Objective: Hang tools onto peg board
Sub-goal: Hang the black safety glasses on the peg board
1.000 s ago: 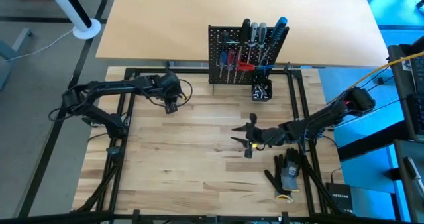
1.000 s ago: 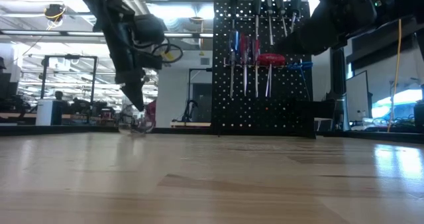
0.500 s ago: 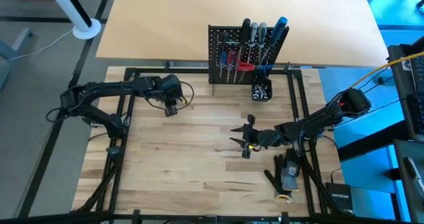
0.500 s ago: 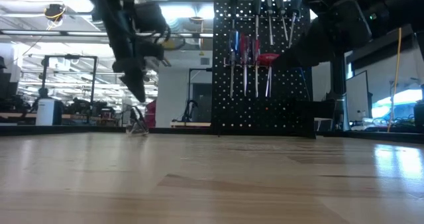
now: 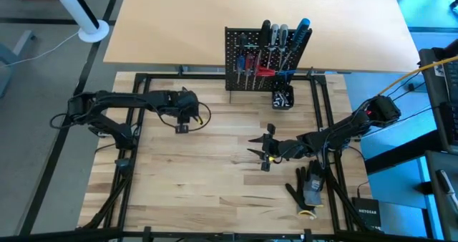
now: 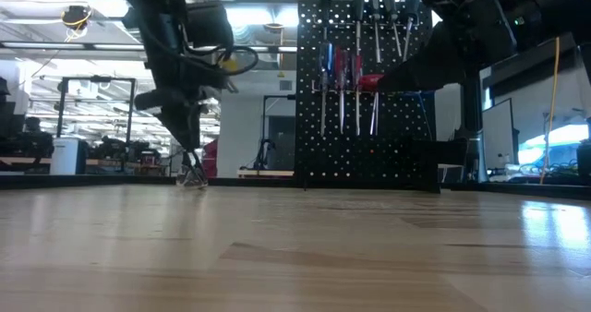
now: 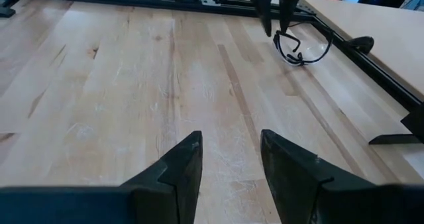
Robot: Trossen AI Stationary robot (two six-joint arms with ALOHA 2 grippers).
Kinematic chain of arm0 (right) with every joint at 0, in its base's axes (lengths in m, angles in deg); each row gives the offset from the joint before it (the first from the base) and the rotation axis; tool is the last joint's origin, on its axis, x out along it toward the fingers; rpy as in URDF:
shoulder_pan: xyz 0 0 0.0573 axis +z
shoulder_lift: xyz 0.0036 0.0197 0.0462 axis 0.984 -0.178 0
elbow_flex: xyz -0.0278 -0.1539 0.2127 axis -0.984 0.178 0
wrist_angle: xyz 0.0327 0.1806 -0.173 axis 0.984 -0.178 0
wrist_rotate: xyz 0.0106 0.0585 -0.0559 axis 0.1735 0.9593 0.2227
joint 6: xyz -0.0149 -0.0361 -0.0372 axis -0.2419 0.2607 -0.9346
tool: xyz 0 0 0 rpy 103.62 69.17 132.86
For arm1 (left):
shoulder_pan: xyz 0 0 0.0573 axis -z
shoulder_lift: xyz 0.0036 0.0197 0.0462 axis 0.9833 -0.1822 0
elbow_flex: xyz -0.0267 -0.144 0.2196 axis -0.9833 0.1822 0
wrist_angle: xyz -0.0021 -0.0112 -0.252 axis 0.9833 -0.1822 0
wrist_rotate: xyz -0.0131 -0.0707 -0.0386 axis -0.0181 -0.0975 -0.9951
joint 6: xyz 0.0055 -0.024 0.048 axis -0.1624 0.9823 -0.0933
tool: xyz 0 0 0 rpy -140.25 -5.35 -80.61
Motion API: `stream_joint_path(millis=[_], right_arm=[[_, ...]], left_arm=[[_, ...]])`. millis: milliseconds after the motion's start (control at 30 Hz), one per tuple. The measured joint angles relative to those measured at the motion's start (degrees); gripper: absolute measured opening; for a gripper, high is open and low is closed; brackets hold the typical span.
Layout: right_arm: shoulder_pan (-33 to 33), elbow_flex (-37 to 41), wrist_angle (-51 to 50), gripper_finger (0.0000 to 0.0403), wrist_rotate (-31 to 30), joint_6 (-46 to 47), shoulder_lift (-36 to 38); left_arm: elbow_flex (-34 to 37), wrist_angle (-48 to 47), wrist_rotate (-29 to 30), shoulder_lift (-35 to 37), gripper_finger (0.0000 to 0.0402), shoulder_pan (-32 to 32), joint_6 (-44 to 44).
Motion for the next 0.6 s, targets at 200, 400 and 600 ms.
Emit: stream_joint_path(millis=[200, 400, 600], right_arm=[[0.00, 0.00, -0.05, 0.0156, 0.02, 0.26, 0.00], [0.10, 0.00, -0.15, 0.0156, 0.04, 0.31, 0.00], [0.11, 0.00, -0.15, 0.0156, 0.06, 0.39, 0.00]], left_arm=[[0.02, -2.19, 2.82, 0.00, 0.0104, -2.19, -0.84], [0.02, -5.50, 1.51, 0.00, 0.0104, -4.50, -0.83], [0.07, -6.49, 1.57, 0.14, 0.0104, -5.32, -0.38]])
